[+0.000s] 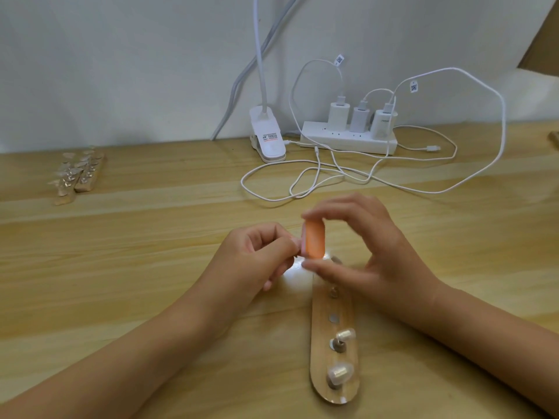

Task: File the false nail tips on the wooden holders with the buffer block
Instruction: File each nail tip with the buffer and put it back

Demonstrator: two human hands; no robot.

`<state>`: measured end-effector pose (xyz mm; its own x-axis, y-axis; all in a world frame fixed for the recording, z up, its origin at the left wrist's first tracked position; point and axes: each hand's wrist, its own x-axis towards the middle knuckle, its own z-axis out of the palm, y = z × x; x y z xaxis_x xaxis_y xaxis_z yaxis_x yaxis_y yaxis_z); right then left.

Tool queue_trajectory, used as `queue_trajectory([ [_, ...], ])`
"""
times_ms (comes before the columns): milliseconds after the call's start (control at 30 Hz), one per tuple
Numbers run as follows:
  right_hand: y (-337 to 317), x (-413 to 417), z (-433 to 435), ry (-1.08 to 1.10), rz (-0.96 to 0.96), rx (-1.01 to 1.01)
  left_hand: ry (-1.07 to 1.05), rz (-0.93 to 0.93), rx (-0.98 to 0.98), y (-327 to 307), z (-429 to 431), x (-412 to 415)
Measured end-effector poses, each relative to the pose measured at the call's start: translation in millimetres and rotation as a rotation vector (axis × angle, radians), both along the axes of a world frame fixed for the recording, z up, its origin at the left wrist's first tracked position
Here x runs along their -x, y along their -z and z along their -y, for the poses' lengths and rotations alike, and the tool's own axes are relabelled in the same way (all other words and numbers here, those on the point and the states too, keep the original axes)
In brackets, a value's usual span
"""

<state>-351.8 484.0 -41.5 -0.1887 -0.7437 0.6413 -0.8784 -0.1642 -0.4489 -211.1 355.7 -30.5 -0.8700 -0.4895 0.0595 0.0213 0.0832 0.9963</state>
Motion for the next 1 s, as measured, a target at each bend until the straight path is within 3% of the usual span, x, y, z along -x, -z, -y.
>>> queue_trajectory([
  [67,-1.6,1.5,0.8,0.019,0.083,0.005,0.006,0.007,0.0,-0.1,0.1,0.1],
  [200,0.2,-0.1,-0.4,-0.029,-0.004,-0.002,0.009,0.002,0.003,-0.2,-0.4,0.0],
  [433,0.0,-1.3,0.6,-0.028,0.123,-0.007,0.025,-0.018,-0.003,2.3,0.8,1.3],
  [533,-3.0,-0.3,1.9,0.007,0.269,-0.022,0.044,-0.05,0.009,4.5,1.6,0.9],
  [667,-2.9,-3.5,0.2,-0.07,0.097,-0.01,0.06,-0.06,0.038,4.3,1.1,-0.1],
  [800,-1.6,2.3,1.5,-0.028,0.314,-0.065,0.041,-0.036,0.028,4.2,2.1,0.4],
  [933,-0.9,0.4,1.1,-0.06,0.158,-0.026,0.059,-0.046,0.038,4.5,1.2,0.7],
  [1000,-0.5,2.6,2.7,-0.028,0.299,-0.032,0.064,-0.047,0.033,6.5,2.5,0.7],
])
